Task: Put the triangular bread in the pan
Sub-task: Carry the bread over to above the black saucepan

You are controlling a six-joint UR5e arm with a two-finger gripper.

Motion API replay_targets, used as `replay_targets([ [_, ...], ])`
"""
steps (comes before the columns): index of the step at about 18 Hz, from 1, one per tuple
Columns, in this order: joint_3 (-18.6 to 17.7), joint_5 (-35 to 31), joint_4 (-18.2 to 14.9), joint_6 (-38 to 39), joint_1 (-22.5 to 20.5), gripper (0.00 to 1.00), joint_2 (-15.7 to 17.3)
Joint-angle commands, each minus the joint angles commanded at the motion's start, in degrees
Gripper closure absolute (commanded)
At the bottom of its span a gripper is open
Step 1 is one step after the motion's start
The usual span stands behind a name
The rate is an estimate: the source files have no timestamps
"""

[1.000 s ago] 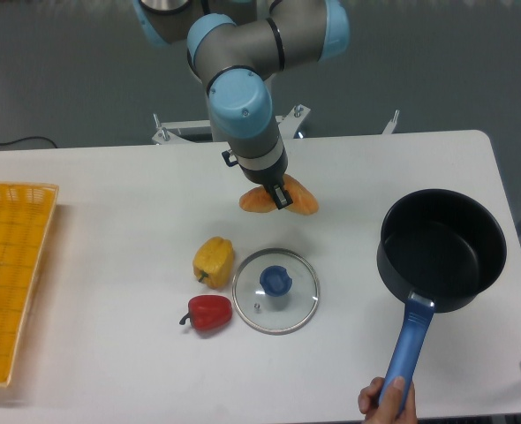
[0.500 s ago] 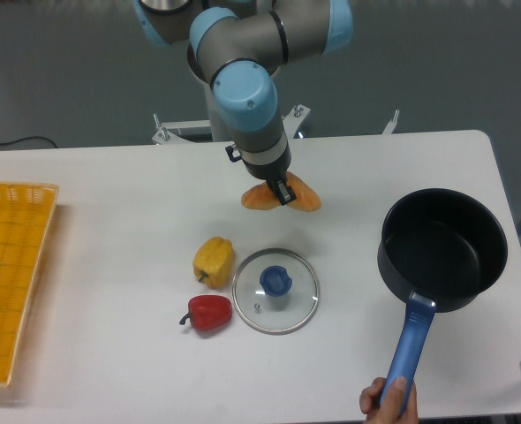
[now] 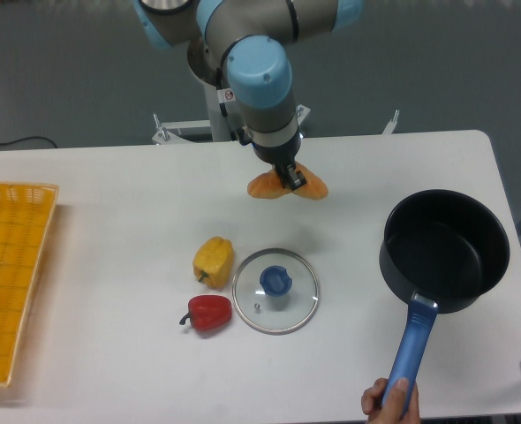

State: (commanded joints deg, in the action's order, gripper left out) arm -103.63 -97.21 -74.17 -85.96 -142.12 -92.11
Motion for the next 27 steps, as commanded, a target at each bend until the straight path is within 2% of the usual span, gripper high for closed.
replay_targets([
  [3,2.4,3.2,-2.3,1.5,-0.6,0.96,1.3],
  [9,6.9,4.7,-8.8,2.9,-2.2,0.96,4.6],
  [14,9.5,9.1,-9.9,6.9,-5.2,0.96,7.0],
  [19,12.1,9.6,-10.4,12.0,-9.4,0.96,7.5],
  [23,15.3,12.1,-10.2,16.3,-13.8,0.96,6.6],
  [27,17.8,16.0,-9.9,20.4,-16.6,0.96,4.3],
])
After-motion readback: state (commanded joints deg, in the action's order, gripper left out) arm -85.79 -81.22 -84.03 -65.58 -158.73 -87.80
